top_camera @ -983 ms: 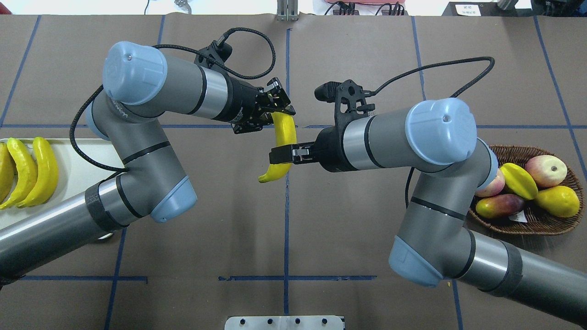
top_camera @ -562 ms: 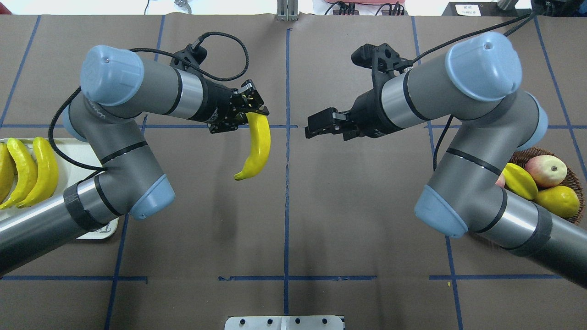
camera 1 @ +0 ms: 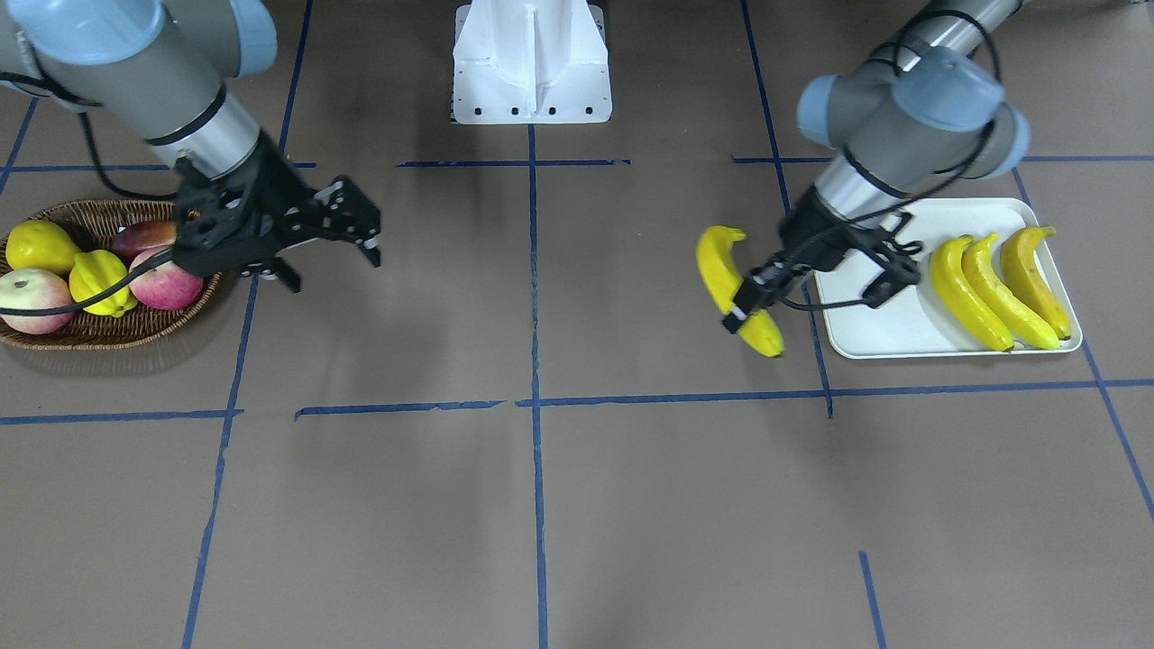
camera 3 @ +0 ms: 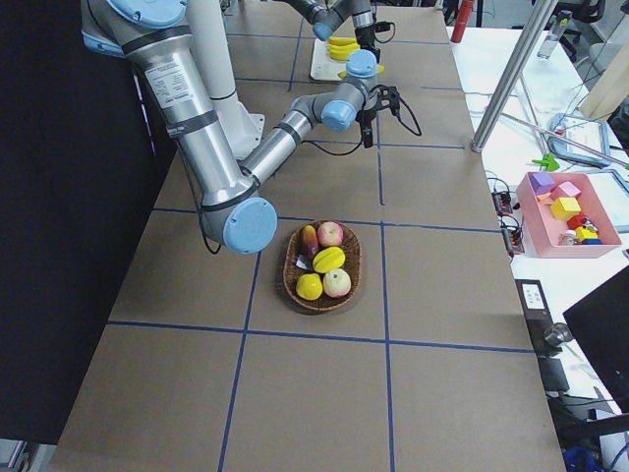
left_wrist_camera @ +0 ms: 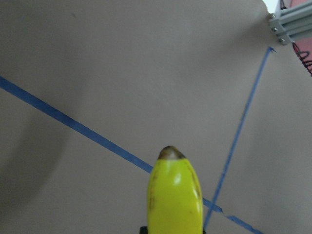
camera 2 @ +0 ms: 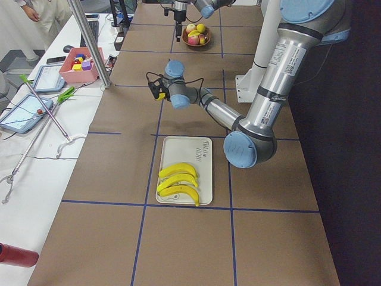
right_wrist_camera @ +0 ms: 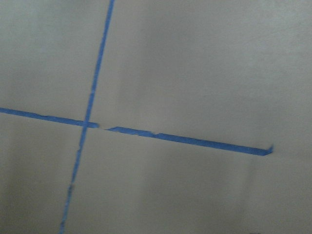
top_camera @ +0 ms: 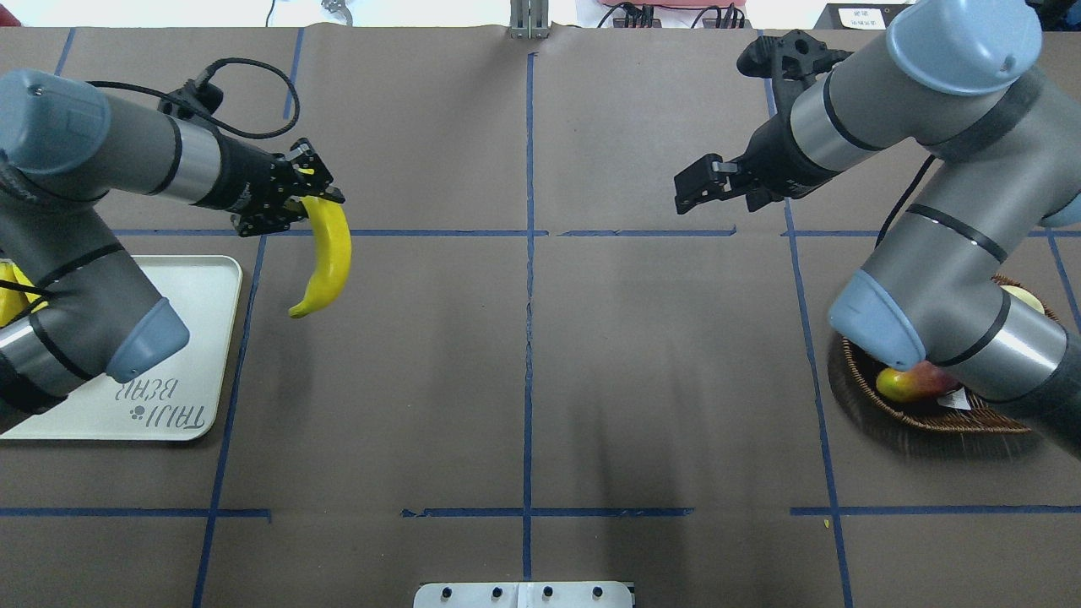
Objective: Transfer all bananas from basket to plate
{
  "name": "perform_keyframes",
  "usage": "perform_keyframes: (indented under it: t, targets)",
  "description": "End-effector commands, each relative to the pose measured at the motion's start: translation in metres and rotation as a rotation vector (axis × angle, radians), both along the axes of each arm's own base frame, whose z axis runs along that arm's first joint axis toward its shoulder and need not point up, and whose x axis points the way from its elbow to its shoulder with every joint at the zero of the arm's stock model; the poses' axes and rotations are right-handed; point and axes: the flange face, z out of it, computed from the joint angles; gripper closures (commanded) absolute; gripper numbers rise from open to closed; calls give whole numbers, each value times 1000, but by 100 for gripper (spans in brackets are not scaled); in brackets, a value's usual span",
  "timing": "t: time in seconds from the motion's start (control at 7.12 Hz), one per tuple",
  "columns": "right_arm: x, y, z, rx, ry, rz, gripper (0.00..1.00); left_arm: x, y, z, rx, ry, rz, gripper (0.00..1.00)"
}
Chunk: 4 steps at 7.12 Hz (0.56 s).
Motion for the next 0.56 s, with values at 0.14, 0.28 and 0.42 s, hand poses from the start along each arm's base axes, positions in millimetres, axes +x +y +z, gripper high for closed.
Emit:
perform_keyframes:
  t: [0.14, 0.28, 0.42]
  targets:
    - [71, -22, 81, 88, 181, -93, 1, -69, 26, 132, 4, -218, 75, 100]
    - [92, -22, 105, 95, 186, -131, 1, -95, 43, 182, 27, -306, 105, 100]
    - [100, -20, 116, 101, 185, -154, 1, -112, 59, 216, 18, -355, 132, 100]
